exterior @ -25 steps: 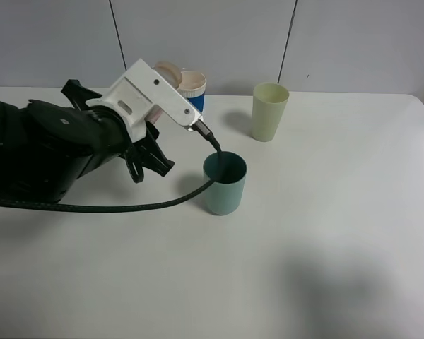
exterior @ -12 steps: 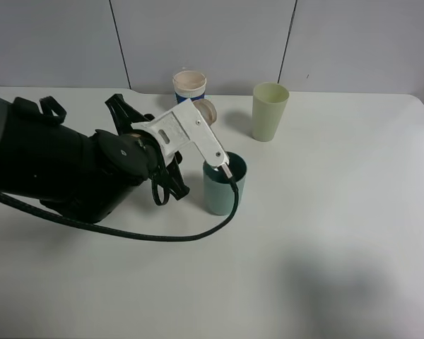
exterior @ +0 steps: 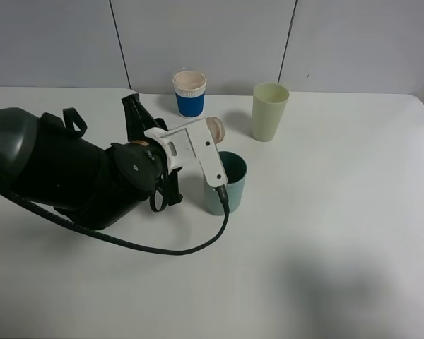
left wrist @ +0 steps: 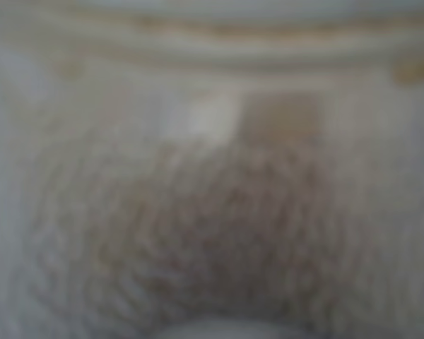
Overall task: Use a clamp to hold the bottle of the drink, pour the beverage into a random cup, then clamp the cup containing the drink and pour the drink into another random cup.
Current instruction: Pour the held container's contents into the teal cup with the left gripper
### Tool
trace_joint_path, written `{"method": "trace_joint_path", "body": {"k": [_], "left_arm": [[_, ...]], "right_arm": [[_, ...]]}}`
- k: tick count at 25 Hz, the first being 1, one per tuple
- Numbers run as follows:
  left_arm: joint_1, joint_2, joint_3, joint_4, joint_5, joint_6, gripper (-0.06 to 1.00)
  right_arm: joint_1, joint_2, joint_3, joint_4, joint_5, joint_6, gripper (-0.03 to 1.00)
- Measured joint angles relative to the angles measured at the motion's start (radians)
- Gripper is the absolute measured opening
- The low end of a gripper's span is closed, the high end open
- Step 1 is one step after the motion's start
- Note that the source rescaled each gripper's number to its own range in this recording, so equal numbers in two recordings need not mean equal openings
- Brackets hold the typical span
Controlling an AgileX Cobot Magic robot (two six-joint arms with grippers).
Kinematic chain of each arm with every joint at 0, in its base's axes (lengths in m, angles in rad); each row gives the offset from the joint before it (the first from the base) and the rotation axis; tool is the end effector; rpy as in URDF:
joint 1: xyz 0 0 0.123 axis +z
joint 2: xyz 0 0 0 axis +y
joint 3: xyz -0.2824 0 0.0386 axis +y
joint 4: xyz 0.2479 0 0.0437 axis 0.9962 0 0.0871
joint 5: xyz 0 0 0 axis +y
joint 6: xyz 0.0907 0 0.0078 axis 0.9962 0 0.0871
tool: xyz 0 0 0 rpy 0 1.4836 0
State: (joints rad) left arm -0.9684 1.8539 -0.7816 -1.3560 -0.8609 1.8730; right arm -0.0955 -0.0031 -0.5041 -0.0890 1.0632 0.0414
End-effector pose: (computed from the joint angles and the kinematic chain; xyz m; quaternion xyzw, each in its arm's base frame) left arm 0.2357 -0.2238 0.1451 0.4844 0.7016 0.3027 0.4260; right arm -0.0067 -0.0065 0.2784 0.0601 0.8490 -0.0586 0.5216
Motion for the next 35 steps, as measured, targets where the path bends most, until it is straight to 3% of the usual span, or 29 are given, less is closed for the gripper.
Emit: {"method": "trace_joint_path", "body": {"k": [17, 28, 35], "left_arm": [[0.018, 0.006, 0.0, 0.078, -0.062, 0.205, 0.02], [0.021, 0.006, 0.0, 0.158, -0.065, 0.212, 0.02], [0.031, 0.008, -0.003, 0.147, -0.066, 0.213, 0.02]], "right_arm": [[0.0, 0.0, 0.0, 0.0, 0.0, 0.0, 0.76], [0.0, 0.0, 0.0, 0.0, 0.0, 0.0, 0.76], [0.0, 0.0, 0.0, 0.0, 0.0, 0.0, 0.76]]}}
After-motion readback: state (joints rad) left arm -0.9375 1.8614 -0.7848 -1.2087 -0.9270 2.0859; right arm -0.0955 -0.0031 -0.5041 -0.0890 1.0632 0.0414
